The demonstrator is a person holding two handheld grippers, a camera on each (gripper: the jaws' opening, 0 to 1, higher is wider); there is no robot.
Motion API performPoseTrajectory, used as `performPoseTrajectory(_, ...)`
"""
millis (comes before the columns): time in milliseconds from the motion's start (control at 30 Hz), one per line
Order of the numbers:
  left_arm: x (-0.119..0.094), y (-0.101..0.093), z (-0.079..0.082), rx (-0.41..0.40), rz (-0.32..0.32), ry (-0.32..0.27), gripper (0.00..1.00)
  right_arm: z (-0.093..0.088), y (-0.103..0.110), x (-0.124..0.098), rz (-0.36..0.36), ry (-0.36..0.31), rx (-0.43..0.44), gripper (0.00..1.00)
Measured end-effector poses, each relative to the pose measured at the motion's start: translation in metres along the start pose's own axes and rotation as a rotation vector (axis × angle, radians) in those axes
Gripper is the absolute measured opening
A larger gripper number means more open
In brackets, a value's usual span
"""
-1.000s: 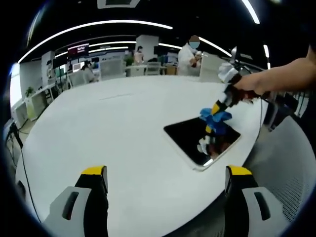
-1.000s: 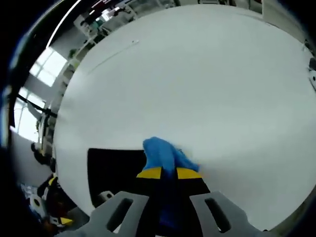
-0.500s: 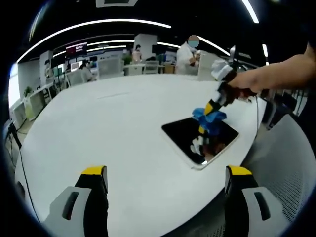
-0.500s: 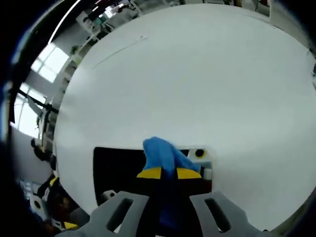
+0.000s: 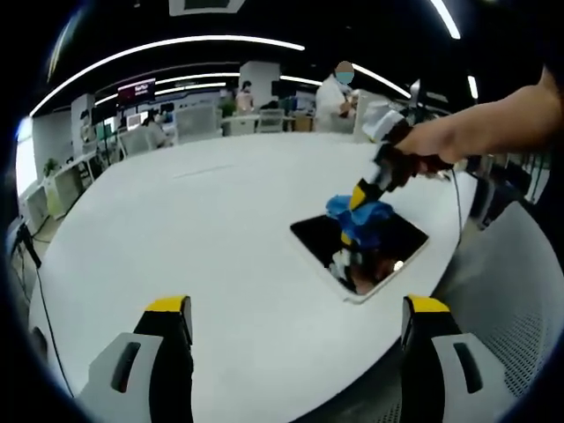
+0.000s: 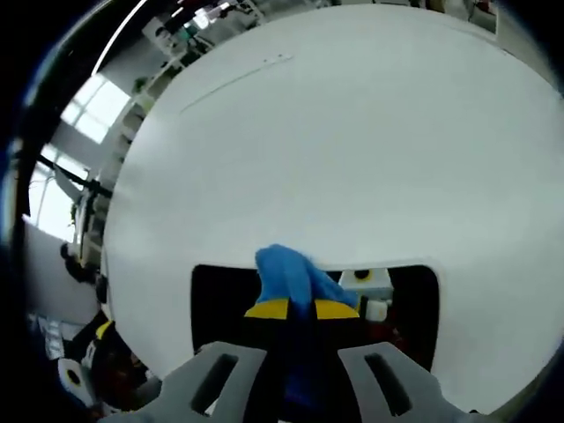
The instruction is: Wipe the mirror surface with the cleaning cloth until all visible marks leave the cleaned area.
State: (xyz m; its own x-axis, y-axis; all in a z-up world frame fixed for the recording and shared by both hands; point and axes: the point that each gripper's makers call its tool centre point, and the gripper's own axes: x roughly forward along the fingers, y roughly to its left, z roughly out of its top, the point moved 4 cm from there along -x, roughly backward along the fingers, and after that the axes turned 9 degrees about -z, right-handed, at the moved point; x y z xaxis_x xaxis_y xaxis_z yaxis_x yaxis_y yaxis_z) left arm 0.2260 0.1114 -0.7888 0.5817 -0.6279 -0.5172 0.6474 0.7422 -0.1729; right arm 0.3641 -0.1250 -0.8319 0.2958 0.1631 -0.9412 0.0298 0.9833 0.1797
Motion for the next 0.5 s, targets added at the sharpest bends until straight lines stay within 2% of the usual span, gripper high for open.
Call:
performPoseTrajectory(300, 0.001, -0.001, -0.002, -0.001, 0.0, 0.013, 0.99, 0.001, 0.035, 0.007, 0.025, 0.016, -0.046, 0.03)
performPoseTrajectory(500, 0.001, -0.001, -0.002, 0.001, 0.0, 0.014, 0.99, 0.001, 0.05, 0.009, 0.035, 0.017, -0.064, 0.03)
